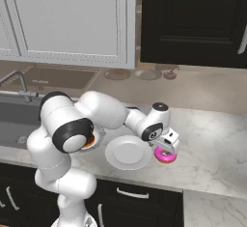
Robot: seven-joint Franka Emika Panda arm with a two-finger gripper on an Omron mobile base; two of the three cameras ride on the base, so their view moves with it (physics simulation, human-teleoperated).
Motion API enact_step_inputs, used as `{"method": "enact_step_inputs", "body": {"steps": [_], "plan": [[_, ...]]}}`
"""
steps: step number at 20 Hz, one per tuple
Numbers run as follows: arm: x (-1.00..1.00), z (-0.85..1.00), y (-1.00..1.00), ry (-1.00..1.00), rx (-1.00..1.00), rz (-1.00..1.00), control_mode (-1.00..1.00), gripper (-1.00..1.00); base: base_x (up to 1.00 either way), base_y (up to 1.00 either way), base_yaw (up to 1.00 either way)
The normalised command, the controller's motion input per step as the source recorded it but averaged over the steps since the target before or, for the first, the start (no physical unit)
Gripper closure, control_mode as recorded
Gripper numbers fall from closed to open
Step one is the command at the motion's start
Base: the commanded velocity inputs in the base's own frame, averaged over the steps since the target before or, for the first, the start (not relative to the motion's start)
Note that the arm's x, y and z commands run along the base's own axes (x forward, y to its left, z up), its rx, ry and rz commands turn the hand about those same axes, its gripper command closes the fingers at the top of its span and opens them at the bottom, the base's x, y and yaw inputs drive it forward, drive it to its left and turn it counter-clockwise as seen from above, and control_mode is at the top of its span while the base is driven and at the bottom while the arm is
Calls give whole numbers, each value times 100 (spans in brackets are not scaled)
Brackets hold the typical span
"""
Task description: Place the pastries on the plates.
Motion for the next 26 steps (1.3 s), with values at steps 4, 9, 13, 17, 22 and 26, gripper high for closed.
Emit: {"method": "enact_step_inputs", "body": {"steps": [4, 9, 13, 17, 22, 26], "plan": [[10, -6, 0, 0, 0, 0, -100, -100, 0, 0, 0], [4, -19, 0, 1, 0, 0, -100, -100, 0, 0, 0], [0, -30, 0, 3, 0, 0, -100, -100, 0, 0, 0], [0, -15, 0, 0, 0, 0, -100, -100, 0, 0, 0], [0, -4, 0, 0, 0, 0, -100, 100, 0, 0, 0], [0, 0, 0, 0, 0, 0, -100, 100, 0, 0, 0]]}}
